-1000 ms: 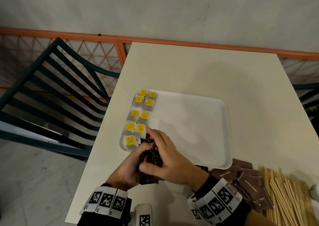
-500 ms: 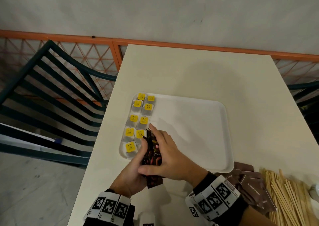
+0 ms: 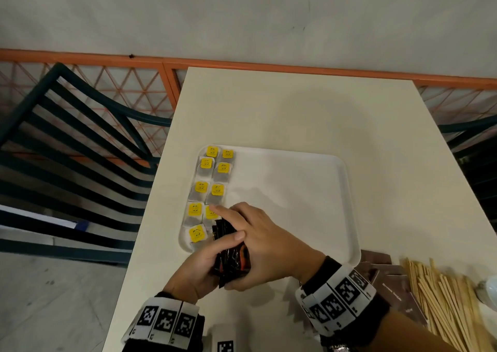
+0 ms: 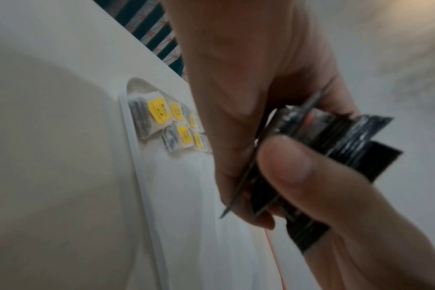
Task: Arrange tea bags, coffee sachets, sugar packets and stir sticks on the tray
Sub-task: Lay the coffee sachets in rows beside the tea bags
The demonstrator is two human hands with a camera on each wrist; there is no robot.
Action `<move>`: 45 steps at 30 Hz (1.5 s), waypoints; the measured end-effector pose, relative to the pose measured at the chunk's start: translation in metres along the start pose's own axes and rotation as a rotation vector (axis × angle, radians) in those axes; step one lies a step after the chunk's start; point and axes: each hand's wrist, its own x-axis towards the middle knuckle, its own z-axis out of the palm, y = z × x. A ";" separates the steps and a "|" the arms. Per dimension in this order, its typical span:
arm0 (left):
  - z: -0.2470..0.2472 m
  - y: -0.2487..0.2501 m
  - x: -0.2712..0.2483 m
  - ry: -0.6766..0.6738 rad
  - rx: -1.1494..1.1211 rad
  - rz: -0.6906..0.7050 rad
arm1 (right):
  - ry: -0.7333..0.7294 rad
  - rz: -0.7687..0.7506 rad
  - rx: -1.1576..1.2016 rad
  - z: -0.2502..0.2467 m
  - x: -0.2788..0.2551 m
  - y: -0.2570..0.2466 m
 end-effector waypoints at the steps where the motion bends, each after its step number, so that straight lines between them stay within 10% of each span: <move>1: -0.001 0.000 0.002 0.011 -0.023 0.020 | 0.031 -0.011 -0.012 0.001 0.000 0.001; 30: -0.005 0.009 0.022 0.074 0.097 0.032 | 0.062 0.012 -0.072 0.008 0.014 0.025; 39: -0.018 0.016 0.026 0.218 0.048 0.155 | 0.105 0.574 0.730 0.008 0.015 0.035; 45: -0.026 0.021 0.025 0.203 0.082 0.148 | 0.220 0.644 0.931 0.010 0.019 0.045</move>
